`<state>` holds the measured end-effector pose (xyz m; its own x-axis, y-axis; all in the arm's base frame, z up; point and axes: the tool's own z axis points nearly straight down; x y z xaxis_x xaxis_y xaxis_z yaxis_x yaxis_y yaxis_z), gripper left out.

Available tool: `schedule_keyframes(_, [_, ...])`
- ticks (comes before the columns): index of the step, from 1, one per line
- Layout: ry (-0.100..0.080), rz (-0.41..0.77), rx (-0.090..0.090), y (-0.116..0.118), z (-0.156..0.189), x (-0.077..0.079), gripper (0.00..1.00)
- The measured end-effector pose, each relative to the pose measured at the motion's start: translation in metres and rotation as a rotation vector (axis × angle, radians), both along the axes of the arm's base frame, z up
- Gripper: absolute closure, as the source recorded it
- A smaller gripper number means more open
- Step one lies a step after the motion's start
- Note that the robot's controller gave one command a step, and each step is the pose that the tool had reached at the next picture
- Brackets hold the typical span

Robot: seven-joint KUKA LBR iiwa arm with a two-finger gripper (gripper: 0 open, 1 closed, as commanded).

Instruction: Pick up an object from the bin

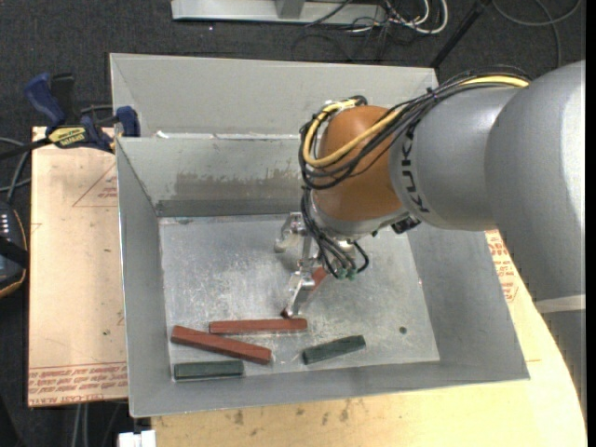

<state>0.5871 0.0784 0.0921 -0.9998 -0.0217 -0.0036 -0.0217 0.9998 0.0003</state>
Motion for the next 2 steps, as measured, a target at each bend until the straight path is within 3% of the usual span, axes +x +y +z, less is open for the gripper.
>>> schedule_keyframes(1, [0.002, 0.118, 0.000, -0.0999, -0.0085, -0.0037, 1.00])
schedule_keyframes(2, [0.002, 0.118, 0.000, -0.0998, -0.0085, -0.0037, 1.00])
